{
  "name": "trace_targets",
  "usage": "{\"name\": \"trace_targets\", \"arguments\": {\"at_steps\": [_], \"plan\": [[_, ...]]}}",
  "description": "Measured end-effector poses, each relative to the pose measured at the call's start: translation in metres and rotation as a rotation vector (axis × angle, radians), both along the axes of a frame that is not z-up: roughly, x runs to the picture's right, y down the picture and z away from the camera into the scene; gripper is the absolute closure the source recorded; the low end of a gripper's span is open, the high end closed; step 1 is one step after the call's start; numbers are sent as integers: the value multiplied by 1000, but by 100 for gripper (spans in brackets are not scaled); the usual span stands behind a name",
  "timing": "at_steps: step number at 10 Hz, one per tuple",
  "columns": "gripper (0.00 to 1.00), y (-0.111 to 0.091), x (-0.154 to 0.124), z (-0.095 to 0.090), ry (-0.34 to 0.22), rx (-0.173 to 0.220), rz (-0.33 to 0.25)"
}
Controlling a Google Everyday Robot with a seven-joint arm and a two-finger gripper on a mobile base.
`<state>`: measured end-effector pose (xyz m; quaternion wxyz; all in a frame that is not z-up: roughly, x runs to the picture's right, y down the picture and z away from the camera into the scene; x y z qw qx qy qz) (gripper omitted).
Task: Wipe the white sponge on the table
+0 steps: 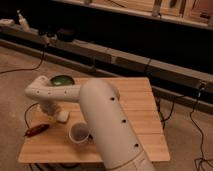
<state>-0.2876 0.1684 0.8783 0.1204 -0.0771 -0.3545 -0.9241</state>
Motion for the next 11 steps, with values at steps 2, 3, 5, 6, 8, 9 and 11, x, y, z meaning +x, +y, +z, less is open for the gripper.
{"name": "trace_targets", "arguments": {"at_steps": [2, 3, 5, 6, 8, 9, 11], "plan": [[74, 3, 11, -12, 9, 27, 19], [74, 6, 14, -16, 12, 35, 21], [74, 22, 22, -27, 16, 52, 23], [74, 29, 26, -30, 18, 54, 29], [74, 40, 42, -36, 30, 68, 64], [74, 41, 48, -39, 37, 71, 80], [74, 41, 79, -49, 81, 93, 137]]}}
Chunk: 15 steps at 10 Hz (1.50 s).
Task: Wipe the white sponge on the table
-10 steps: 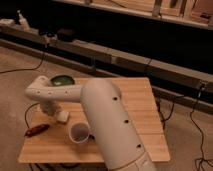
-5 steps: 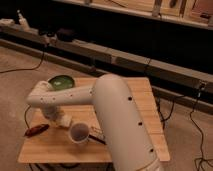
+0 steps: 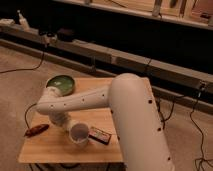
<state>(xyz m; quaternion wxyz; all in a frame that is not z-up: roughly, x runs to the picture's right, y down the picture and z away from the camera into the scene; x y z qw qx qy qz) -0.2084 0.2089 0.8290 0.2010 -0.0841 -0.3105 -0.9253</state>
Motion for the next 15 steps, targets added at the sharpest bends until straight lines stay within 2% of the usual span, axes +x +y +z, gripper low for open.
{"name": "trace_targets", "arguments": {"at_steps": [3, 5, 8, 10, 11, 15], "plan": [[74, -5, 43, -9, 63, 27, 71], [74, -9, 62, -2, 90, 33, 102], [74, -37, 88, 24, 108, 85, 145], [74, -68, 99, 44, 99, 140, 173], [74, -80, 102, 52, 92, 155, 183], [74, -106, 88, 80, 47, 153, 189]]}}
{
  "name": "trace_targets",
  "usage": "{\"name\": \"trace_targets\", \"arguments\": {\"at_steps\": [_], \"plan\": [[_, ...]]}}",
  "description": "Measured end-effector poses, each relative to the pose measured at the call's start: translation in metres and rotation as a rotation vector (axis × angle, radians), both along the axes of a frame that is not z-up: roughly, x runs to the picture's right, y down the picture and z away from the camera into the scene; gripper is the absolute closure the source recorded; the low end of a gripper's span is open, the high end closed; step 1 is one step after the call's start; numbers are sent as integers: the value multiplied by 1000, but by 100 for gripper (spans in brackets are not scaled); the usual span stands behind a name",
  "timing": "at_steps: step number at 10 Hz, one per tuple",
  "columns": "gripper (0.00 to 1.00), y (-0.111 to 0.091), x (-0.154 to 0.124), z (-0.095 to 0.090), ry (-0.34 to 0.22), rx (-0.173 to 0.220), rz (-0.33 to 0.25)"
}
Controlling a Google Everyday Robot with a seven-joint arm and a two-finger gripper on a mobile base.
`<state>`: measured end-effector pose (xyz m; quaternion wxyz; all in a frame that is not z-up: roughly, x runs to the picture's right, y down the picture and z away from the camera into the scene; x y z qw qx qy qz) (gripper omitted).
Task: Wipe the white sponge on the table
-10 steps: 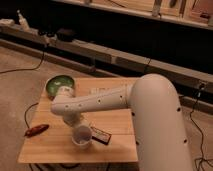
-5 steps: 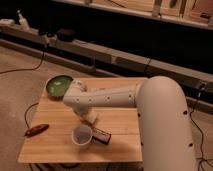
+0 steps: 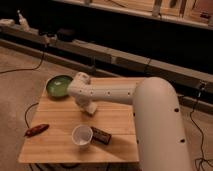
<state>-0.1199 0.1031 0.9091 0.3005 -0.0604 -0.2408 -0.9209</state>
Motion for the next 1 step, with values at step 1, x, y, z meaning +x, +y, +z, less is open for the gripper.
{"name": "trace_targets", "arguments": {"at_steps": [1], "plan": [[74, -9, -13, 10, -23, -3, -11]]}}
